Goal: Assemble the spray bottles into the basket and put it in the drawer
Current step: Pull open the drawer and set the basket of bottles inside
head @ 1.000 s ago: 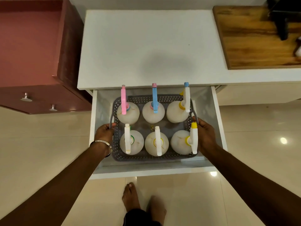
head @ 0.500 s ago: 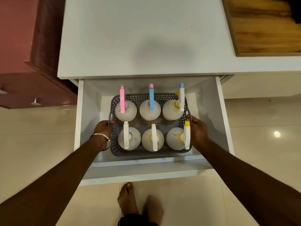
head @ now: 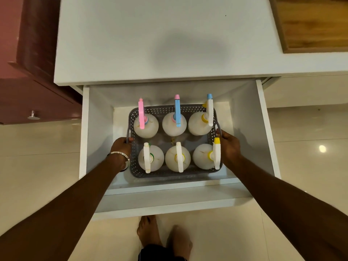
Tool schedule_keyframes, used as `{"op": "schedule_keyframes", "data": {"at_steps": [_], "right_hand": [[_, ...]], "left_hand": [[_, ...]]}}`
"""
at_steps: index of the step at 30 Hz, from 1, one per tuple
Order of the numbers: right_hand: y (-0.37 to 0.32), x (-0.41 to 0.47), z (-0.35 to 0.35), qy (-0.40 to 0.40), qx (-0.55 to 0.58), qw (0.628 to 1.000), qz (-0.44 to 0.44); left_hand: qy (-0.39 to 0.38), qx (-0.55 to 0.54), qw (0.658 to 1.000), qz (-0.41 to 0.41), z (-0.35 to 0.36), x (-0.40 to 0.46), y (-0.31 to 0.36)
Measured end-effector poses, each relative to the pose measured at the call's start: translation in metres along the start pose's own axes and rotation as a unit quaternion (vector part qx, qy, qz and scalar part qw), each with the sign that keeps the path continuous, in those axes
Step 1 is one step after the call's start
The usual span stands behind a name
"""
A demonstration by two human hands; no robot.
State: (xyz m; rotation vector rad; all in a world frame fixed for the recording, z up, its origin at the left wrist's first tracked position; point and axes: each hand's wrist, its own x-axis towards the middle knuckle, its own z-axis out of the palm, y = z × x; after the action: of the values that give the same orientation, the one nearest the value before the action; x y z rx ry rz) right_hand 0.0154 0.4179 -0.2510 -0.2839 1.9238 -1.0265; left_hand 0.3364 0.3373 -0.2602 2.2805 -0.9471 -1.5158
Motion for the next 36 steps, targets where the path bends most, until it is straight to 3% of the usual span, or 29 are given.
{"op": "schedule_keyframes", "data": {"at_steps": [12, 24, 30, 36], "right_hand": [[0.006, 0.009, 0.007, -0.004, -0.022, 1.000, -0.009], [-0.025, -0.013, -0.003, -0.004, -0.059, 0.998, 0.013], [-0.053, -0.058, -0.017, 0.057, -0.051, 0.997, -0.024], [-0.061, -0.120, -0.035, 0.054, 0.000, 0.997, -0.058]], "left_hand": [[0.003, 0.009, 1.000, 0.011, 0.002, 0.016, -0.007], [0.027, -0.066, 0.997, 0.028, -0.019, -0.022, 0.007], [0.044, -0.087, 0.992, 0.082, -0.044, -0.066, 0.019], [0.033, -0.116, 0.982, 0.148, -0.060, -0.124, 0.019]]}}
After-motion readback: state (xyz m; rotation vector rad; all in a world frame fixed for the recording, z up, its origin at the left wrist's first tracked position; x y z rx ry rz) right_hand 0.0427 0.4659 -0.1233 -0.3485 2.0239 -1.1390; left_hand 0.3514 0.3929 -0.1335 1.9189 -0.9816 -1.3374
